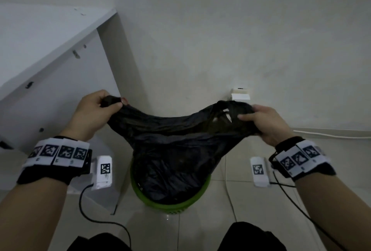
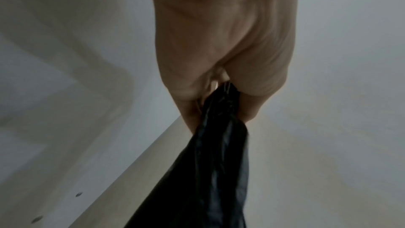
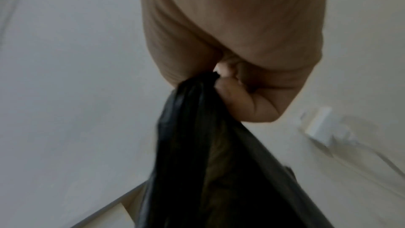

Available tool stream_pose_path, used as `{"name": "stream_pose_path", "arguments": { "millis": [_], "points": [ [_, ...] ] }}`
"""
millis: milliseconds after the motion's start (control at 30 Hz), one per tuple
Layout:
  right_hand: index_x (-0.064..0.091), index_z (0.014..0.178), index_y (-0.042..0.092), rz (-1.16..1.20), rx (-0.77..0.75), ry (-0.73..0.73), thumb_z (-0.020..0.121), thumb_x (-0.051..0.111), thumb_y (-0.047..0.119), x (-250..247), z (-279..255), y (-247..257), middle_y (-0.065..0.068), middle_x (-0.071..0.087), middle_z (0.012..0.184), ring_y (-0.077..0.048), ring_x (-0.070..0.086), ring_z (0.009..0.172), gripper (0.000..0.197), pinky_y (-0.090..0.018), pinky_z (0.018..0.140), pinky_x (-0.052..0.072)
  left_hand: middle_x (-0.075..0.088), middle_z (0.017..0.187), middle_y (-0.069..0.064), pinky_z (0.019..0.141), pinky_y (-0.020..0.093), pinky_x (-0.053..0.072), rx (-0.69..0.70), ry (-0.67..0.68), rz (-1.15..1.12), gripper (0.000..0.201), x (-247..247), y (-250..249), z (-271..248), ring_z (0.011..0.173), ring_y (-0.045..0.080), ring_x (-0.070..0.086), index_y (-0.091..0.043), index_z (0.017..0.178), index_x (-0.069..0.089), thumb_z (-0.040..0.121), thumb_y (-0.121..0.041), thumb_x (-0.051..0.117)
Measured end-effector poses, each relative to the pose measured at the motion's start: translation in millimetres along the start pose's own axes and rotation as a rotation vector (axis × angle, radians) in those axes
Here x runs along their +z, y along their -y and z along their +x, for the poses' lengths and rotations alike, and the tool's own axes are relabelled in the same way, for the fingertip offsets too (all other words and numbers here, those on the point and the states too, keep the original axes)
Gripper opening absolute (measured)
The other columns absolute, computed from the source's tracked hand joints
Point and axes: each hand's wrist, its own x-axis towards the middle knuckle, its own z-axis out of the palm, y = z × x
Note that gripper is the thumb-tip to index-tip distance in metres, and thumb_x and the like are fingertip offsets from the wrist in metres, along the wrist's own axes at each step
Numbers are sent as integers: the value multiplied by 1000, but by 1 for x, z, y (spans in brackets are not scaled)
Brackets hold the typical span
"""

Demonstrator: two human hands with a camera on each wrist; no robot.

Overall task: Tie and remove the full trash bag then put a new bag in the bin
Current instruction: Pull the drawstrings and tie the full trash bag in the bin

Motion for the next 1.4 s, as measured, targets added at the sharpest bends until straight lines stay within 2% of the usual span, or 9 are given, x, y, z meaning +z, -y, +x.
{"name": "stream_pose_path", "arguments": {
  "millis": [100,233,367,533,700,800,967,1133,1400],
  "points": [
    [62,73,12,-54,-166,-77,80,72,-6,-7,-3,13,-16,63,71,-25,59,60,21,-32,54,48,71,98,7,91,41,52,-148,158,84,15,7,-5,-1,100,29,66,-27,91,65,84,-29,79],
    [67,76,7,-207,-238,6,83,68,-10,-9,-11,18,-7,64,63,-20,59,54,18,-24,43,48,72,106,4,94,33,50,-230,474,551,94,5,-19,-10,95,19,65,-21,127,66,54,-78,76],
    [71,78,12,-158,-330,-9,83,59,-19,-14,-15,30,7,69,59,-4,64,54,34,-18,55,55,76,107,1,84,28,52,-183,522,851,43,1,-19,-11,93,16,65,-20,95,81,71,-55,82],
    [77,79,10,-572,-311,-176,85,70,1,-23,-23,35,-7,71,63,-8,66,46,12,-16,51,51,59,140,7,99,29,46,-171,517,1108,74,-3,-13,-3,125,25,56,-13,139,56,81,-54,76],
    [73,72,8,-676,-298,-281,89,72,21,-38,-26,75,-11,71,60,-19,68,44,22,-29,53,59,57,66,-1,60,24,42,-171,539,1154,50,-10,3,-1,64,15,54,-14,60,53,86,-54,69],
    [64,70,0,-634,-260,-99,93,67,29,-24,-27,84,-13,68,62,-27,64,50,36,-33,57,57,63,78,-2,65,26,46,-174,631,1067,40,-10,1,-4,74,14,58,-16,75,65,89,-53,65],
    [63,66,13,272,-446,46,92,65,24,-13,-24,129,-4,62,64,-19,58,62,28,-32,64,54,66,75,6,69,31,46,-53,387,527,33,-3,-15,-5,74,22,62,-14,74,64,89,-43,69],
    [66,78,9,12,-519,76,98,59,14,21,-23,141,-2,66,73,-14,60,64,22,-32,67,52,72,84,12,75,30,52,-61,377,169,2,-2,-47,-10,76,22,65,-13,88,73,89,-15,74],
    [66,81,20,305,-562,-167,97,60,25,23,-23,175,0,69,91,-18,65,81,18,-32,74,56,66,69,-2,61,29,47,-91,510,928,52,-26,-65,-13,70,15,62,-23,58,62,86,-67,59]
  ]
}}
